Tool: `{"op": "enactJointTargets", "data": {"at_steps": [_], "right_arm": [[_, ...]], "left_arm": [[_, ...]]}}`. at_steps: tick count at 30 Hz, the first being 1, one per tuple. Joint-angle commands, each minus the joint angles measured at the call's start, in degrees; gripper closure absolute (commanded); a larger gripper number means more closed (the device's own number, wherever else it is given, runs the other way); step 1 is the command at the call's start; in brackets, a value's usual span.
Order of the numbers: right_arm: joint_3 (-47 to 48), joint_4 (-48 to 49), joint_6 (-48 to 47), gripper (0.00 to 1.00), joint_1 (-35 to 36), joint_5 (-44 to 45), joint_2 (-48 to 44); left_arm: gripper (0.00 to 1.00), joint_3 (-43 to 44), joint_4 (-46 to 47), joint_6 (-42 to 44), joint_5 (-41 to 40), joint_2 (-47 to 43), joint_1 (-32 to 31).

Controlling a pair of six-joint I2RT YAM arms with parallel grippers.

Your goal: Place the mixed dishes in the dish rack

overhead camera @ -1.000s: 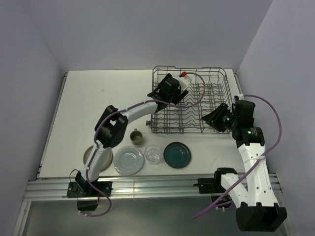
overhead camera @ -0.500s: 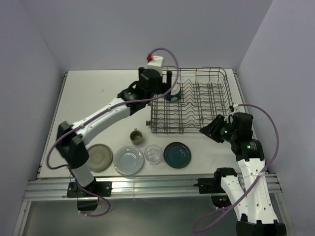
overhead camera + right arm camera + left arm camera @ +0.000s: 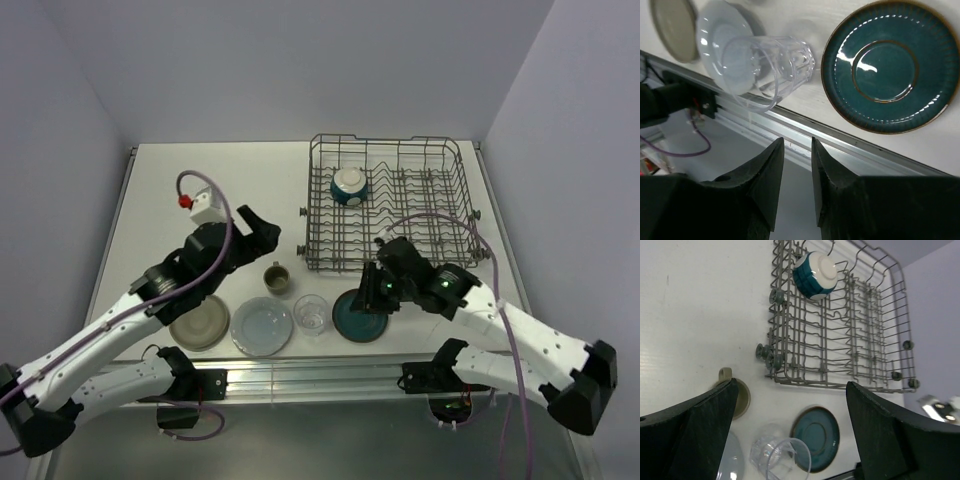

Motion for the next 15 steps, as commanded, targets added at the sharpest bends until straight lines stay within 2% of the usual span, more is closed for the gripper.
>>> {"op": "enactJointTargets", "data": {"at_steps": [1, 6, 15], "right_arm": [[3.80, 5.40, 5.13, 0.64, 5.72, 6.67, 5.86], [9.33, 4.71, 7.77, 0.62, 13.99, 12.47, 18.70], [13.73, 4.71, 10.41, 0.62, 16.54, 17.75, 24.33]], "left_arm": [[0.06, -2.85, 0.60, -5.45, 0.16, -7.08, -0.32], [0.07, -3.82, -2.48, -5.63, -0.28, -11.84, -0.41], [0.06, -4.34, -4.33, -4.40, 0.34, -13.17, -0.41]]}}
